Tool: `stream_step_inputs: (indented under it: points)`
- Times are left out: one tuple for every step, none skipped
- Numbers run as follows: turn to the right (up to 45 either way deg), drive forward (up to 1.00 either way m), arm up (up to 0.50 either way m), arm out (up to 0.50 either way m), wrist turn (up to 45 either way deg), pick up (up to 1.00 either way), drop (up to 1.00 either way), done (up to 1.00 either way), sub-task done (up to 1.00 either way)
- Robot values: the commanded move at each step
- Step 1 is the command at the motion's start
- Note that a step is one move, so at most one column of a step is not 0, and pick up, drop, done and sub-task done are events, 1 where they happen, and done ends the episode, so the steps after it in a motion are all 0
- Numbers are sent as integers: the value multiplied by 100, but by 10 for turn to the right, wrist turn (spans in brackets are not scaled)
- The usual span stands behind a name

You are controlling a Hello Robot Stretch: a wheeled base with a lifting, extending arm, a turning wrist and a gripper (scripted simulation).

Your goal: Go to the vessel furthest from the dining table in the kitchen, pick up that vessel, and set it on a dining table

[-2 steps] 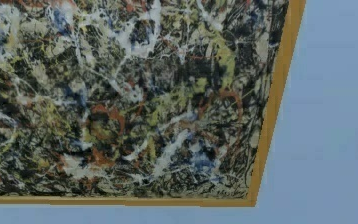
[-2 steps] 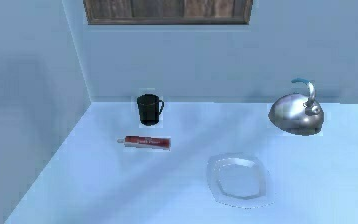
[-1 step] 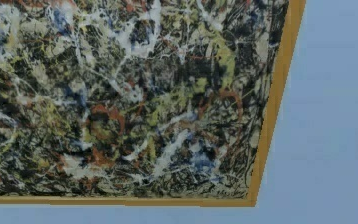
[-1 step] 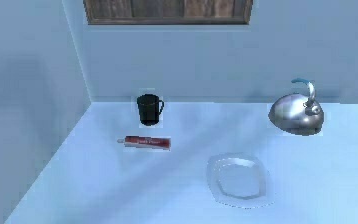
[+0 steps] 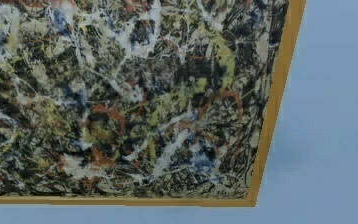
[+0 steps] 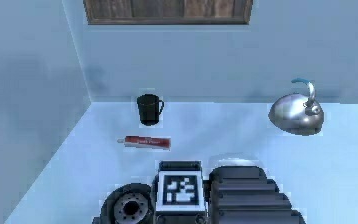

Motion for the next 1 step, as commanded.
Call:
stream_step_inputs:
  points:
    - [0, 0, 0, 38, 0, 0, 0, 0, 0]
